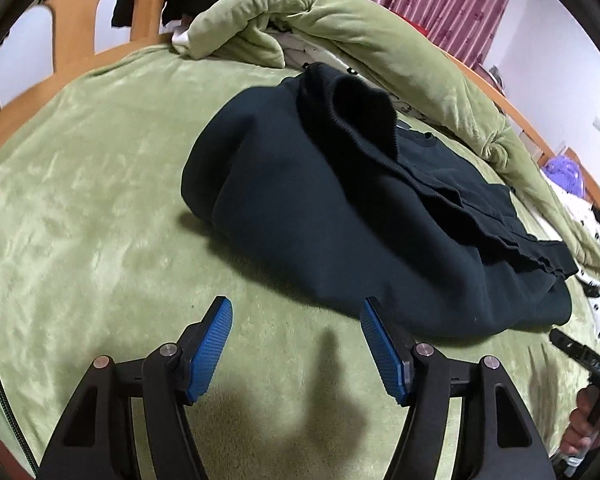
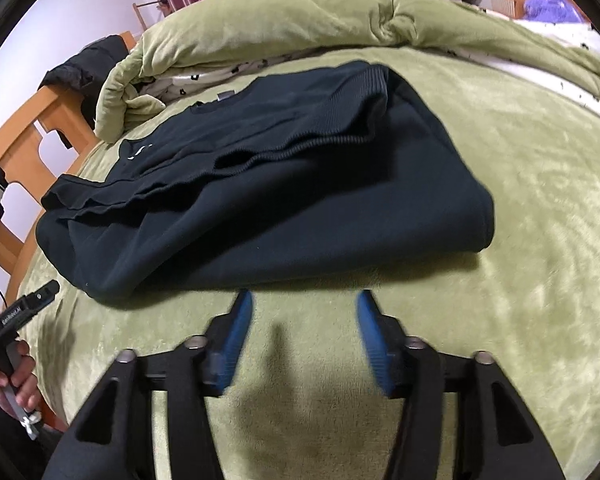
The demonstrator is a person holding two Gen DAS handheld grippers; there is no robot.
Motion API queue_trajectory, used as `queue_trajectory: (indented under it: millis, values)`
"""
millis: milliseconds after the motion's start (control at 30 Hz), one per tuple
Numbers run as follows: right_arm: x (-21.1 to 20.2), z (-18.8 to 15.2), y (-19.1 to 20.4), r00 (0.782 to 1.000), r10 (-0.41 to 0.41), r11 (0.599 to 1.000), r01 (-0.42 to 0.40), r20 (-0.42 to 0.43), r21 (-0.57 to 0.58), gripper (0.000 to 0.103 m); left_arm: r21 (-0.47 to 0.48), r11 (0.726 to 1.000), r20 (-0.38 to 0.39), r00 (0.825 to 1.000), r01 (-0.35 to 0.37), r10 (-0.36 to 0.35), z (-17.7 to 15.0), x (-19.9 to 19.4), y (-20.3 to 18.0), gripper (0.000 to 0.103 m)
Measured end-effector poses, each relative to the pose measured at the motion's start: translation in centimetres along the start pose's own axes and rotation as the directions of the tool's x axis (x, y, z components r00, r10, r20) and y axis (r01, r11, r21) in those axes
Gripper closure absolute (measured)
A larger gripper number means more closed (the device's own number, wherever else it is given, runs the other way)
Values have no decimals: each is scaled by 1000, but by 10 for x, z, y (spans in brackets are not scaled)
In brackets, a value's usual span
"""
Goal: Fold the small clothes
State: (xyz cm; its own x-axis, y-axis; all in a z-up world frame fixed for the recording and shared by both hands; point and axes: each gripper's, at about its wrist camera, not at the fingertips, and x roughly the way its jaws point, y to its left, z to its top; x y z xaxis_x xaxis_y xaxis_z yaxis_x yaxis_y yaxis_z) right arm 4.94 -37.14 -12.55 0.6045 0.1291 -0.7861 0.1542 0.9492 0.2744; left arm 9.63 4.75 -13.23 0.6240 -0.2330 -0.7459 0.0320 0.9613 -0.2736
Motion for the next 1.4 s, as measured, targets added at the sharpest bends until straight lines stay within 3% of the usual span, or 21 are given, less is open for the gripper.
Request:
queue_trajectory:
  millis: [233,367,567,933,1000,1033,1067,1167,1200,1233,1400]
  values:
    - [19,2,-20,998,61,993,-58,-28,107,43,-50,996,-27,997,70,-72,1,21,6,34]
    - [22,7,-32,994,111,977,-111,8,182,42,-74,992,-16,995,98,-100,7,28,11,34]
    - [38,18,-44,992,120,959,-123,28,256,41,-93,989,-1,993,113,-114,21,44,12,34]
    - [61,40,-38,996,54,977,-67,72,203,41,-85,988,20,992,125,-124,38,67,-9,35]
    - [67,43,-37,996,36,982,-50,80,182,47,-92,988,7,993,121,-121,44,73,-11,36]
    - [69,45,-36,996,24,984,-39,88,174,50,-101,987,9,992,126,-125,45,73,-10,41]
    - [69,44,-38,995,21,985,-37,94,171,59,-113,985,7,991,130,-130,47,74,-10,45]
    - [70,46,-37,994,26,987,-42,103,157,81,-133,981,4,990,142,-143,47,75,-7,69]
    - [69,46,-37,994,36,987,-52,105,152,87,-134,979,-3,988,151,-153,47,76,-7,82]
    - [69,46,-36,993,43,987,-59,107,149,89,-130,980,-13,987,154,-157,46,76,-8,87]
    - [63,46,-40,992,67,981,-84,105,174,95,-109,984,18,990,143,-141,41,61,-9,94]
